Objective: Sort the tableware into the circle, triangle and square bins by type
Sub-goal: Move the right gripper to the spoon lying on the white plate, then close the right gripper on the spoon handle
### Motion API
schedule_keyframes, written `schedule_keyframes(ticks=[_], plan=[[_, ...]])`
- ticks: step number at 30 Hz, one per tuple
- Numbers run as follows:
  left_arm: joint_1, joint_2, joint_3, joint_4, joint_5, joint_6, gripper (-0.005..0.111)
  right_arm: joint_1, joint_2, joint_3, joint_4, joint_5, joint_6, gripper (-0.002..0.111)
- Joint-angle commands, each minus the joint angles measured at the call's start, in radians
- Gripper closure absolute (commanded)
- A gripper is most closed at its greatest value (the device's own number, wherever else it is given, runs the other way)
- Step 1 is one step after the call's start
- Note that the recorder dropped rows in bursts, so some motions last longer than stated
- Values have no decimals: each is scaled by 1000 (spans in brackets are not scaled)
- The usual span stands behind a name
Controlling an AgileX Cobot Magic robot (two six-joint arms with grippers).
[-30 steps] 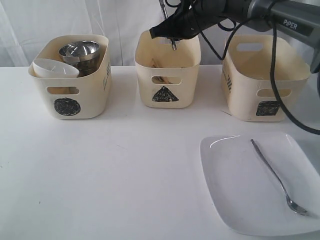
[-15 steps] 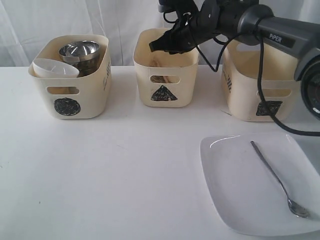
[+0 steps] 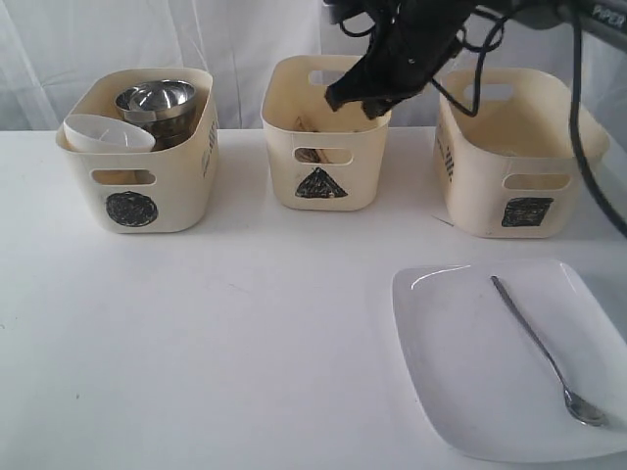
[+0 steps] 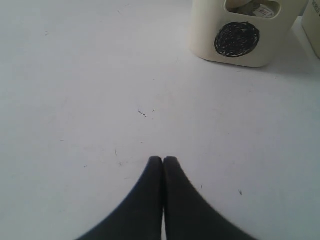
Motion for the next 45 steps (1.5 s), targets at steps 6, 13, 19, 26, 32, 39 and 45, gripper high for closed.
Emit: schedule_keyframes(ticks=[6,13,19,26,32,39,45], plan=[[-1,-3,3,-16,-4,0,107,-5,-182,173,-194,195,252,108],[-1,-3,3,-16,-4,0,107,-5,-366,543,-176,195,322,108],[-1,-3,3,-16,-4,0,107,-5,-430,822,-150,165,333,108],[-1,-3,3,-16,-2,0,107,-5,-424,1015,-152,-16,327,76],[-1,-3,3,-16,-2,0,107,-16,-424,1155,-242,-200,490,71],[-1,-3,3,-16,-2,0,107,-53,-424,1216,-265,-317,565,71],[-1,-3,3,-16,0,0,107,-117,-424,1216,-265,-317,557,71]])
